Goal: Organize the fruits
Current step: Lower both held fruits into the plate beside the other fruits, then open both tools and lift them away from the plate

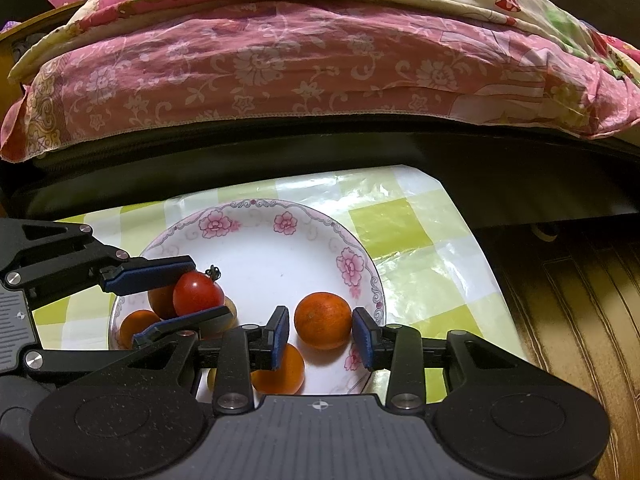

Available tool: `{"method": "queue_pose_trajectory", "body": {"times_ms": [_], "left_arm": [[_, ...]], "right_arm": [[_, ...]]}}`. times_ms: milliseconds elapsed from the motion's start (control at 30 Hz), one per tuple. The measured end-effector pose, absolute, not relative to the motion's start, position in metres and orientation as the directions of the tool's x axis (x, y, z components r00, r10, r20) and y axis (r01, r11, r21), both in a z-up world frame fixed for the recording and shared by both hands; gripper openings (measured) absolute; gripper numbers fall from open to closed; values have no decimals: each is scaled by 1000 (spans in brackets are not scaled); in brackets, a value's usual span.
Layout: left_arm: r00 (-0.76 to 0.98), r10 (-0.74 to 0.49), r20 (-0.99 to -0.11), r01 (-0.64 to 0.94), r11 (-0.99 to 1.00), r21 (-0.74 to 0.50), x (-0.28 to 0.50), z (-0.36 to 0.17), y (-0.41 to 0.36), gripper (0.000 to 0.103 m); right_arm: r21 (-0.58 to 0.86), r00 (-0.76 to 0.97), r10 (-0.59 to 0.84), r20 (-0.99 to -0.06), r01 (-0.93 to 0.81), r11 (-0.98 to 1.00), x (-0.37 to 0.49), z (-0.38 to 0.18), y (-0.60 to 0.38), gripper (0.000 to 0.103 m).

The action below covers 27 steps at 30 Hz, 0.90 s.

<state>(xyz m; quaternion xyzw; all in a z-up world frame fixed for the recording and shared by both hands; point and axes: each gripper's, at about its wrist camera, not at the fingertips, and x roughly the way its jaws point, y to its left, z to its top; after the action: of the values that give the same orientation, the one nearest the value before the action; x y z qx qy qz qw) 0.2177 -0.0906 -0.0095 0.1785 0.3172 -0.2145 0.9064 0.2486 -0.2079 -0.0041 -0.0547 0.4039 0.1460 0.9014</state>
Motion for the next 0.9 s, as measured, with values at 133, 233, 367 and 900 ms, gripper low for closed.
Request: {"method": "queue_pose_trajectory", "body": {"times_ms": [133,233,367,900], "left_arm": [[707,-275,-652,501,845,186,219,-9,-91,39],[707,-277,-651,500,846,183,219,-9,-91,40],[707,-277,-651,498,848,180,219,-10,-91,40],[709,-273,-651,475,866,154,222,-8,-89,46]], "right_arm": [[20,632,220,-743,-307,951,248,-4,-209,33],[19,632,219,-743,-307,951,248,-4,-209,33],[21,633,220,-742,-306,952,247,-2,-210,33],[23,642,218,-735,-298,954,247,2,-213,34]]}}
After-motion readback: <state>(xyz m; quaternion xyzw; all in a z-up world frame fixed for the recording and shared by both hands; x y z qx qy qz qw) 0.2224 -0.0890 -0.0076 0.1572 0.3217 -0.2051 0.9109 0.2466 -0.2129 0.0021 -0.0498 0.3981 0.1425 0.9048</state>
